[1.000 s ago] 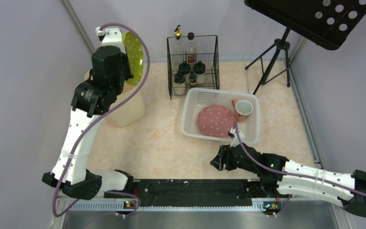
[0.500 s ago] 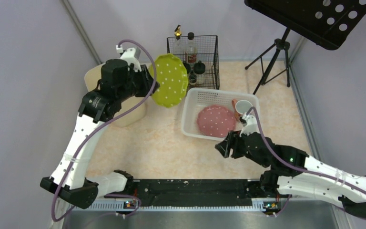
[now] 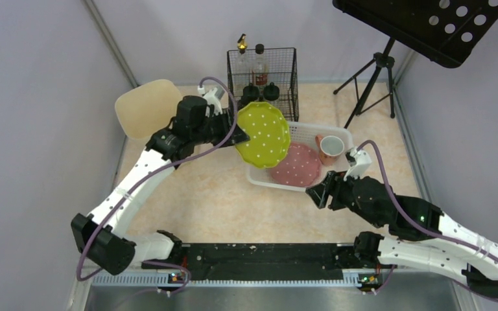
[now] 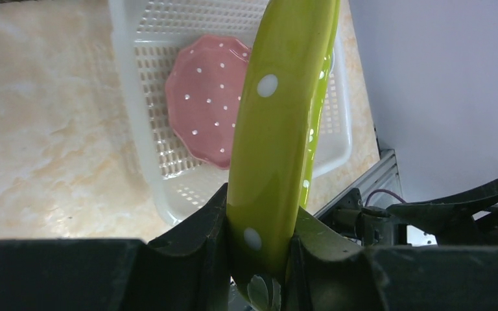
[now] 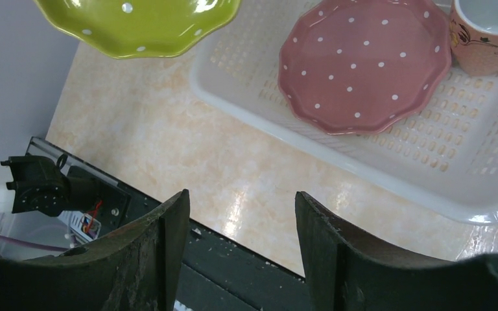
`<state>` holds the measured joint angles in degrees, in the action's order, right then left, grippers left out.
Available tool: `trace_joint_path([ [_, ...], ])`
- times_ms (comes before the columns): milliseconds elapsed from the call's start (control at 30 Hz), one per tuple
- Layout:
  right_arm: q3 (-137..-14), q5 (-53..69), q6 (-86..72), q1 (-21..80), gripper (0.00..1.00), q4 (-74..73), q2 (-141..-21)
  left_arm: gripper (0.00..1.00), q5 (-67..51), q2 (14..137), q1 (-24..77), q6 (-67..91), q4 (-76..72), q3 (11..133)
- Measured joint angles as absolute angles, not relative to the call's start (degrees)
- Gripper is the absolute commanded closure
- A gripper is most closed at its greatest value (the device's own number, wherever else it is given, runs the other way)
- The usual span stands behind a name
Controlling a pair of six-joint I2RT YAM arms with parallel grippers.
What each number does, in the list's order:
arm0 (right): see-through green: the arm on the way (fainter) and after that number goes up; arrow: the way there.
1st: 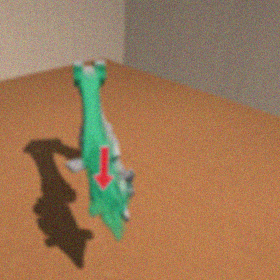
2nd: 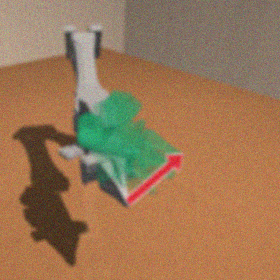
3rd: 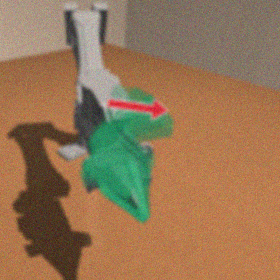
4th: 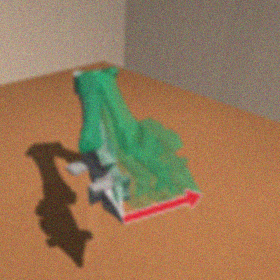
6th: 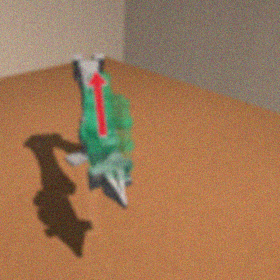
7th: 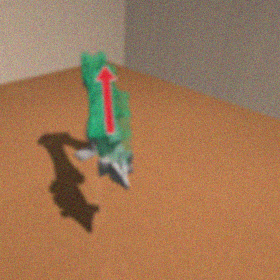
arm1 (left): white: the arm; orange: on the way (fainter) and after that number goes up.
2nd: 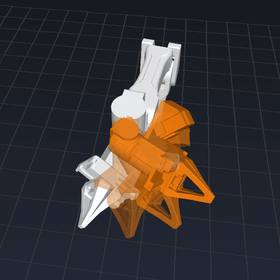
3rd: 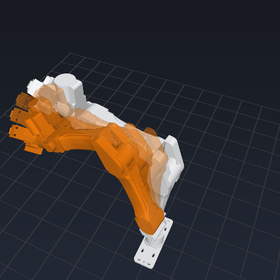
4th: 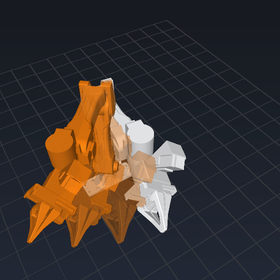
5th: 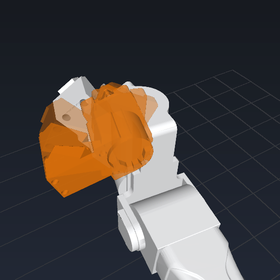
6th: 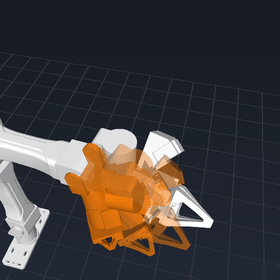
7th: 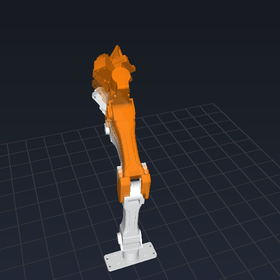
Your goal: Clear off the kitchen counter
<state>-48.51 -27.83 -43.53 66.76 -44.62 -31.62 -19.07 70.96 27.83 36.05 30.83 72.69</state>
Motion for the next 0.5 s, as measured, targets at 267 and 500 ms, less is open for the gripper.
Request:
trace_joint_path([
  [267,-47.86,-27.9,-44.14,66.76,0.4,-45.89,-29.78,1.0,-18.76,79.09,31.66,38.54,25.19,72.55],
  [500,-46.48,-27.79,-44.8,66.76,0.4,-46.48,-28.05,1.0,-18.0,85.6,33.54,39.92,21.98,72.51],
])
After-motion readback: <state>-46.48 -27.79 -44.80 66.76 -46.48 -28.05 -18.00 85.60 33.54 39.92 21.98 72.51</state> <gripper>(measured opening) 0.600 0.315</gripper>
